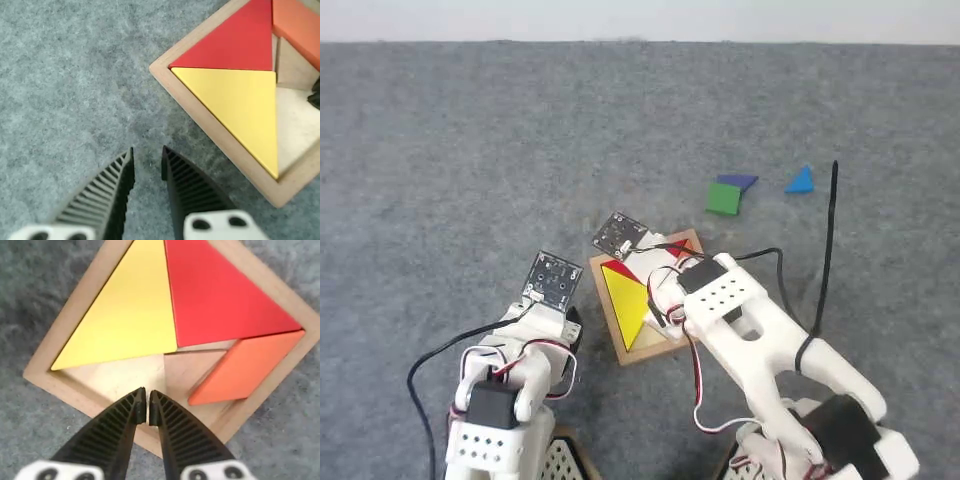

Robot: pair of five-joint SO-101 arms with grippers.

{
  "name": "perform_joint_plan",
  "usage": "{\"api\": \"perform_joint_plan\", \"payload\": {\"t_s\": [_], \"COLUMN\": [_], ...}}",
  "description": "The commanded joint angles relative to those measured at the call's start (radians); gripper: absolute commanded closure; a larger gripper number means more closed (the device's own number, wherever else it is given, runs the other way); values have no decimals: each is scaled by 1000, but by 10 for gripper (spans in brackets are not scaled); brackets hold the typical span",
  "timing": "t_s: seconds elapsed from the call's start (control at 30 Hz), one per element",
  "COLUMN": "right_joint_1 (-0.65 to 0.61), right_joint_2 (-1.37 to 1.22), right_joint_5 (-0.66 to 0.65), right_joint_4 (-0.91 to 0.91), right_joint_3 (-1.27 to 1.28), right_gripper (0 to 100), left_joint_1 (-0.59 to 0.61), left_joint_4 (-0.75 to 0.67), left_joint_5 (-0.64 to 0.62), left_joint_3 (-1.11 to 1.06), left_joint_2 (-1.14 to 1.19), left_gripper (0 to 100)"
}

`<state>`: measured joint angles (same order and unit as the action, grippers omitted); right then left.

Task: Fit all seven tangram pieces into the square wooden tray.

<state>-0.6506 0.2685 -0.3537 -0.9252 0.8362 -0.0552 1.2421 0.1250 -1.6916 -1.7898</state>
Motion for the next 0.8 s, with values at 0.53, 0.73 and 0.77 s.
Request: {"api": "perform_joint_plan", "payload": {"t_s": [0.53,0.73,0.77], "right_joint_1": [142,111,108], "right_joint_2": [-274,-242,-220], "right_joint_5": [5,9,14], "right_joint_4": [59,50,45], "right_joint_3": [-261,-261,-255], "right_gripper": [980,980,980], "left_joint_1": [-2,-2,-2], "left_joint_4": [5,5,5], "left_joint_5": [-6,-6,-6], "left_joint_3": [7,7,7], "left_joint_2": [-2,-2,-2], "left_gripper": [912,912,912]}}
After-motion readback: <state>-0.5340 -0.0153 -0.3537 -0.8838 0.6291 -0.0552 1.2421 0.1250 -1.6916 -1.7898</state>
